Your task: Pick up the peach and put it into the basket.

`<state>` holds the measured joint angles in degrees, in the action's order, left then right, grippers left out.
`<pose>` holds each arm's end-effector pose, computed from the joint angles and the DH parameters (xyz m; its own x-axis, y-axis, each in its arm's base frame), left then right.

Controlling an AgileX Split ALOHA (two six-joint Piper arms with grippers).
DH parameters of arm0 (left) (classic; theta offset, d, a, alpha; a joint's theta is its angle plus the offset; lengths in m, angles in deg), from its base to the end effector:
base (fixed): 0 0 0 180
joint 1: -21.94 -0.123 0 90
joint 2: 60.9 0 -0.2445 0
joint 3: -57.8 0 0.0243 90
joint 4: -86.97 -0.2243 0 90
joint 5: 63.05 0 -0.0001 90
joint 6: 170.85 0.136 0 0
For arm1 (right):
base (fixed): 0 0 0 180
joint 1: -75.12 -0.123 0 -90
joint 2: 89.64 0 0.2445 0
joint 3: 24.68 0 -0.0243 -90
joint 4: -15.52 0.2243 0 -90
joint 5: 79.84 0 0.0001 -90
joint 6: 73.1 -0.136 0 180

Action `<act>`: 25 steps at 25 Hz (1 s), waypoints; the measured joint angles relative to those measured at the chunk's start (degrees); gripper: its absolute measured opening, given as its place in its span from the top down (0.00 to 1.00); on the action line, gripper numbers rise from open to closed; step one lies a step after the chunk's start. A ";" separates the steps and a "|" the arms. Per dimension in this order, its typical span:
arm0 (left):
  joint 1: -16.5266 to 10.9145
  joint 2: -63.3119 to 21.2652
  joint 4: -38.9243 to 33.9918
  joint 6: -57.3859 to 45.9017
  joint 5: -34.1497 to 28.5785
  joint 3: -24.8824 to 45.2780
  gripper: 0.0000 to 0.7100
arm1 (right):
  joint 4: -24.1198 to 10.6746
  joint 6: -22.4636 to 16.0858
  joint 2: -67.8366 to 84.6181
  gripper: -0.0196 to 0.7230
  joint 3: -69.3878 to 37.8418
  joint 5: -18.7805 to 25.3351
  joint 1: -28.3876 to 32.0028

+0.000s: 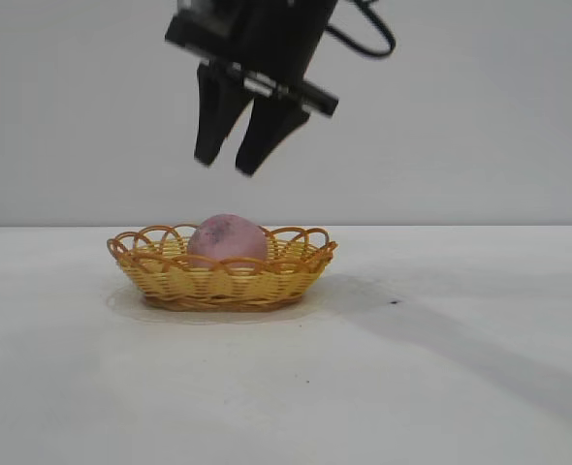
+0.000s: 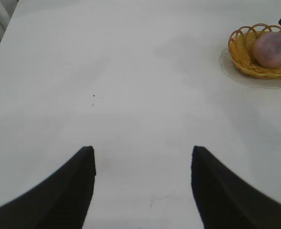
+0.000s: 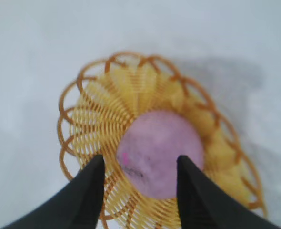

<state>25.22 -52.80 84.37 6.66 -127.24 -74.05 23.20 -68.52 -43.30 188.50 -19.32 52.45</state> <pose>0.0483 0.0028 0.2334 -0.5058 0.0053 -0.8626 0.0100 0.9999 0.0002 0.3982 0.1835 0.1554 -0.8655 -0.3762 -0.3307 -0.4300 0.8967 0.1053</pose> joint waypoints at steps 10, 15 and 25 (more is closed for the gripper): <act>0.00 0.00 0.00 0.00 0.00 0.00 0.45 | -3.79 -5.32 0.25 0.56 -2.00 -0.54 18.44; 0.00 0.00 0.00 0.00 0.00 0.00 0.45 | -1.66 -3.33 8.72 0.56 -8.40 -4.84 20.74; 0.00 0.00 0.00 0.00 0.00 0.00 0.45 | 2.47 1.93 45.71 0.56 -52.24 -15.99 20.51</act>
<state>25.22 -52.80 84.37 6.66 -127.24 -74.05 25.67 -66.59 2.41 136.27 -35.31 72.97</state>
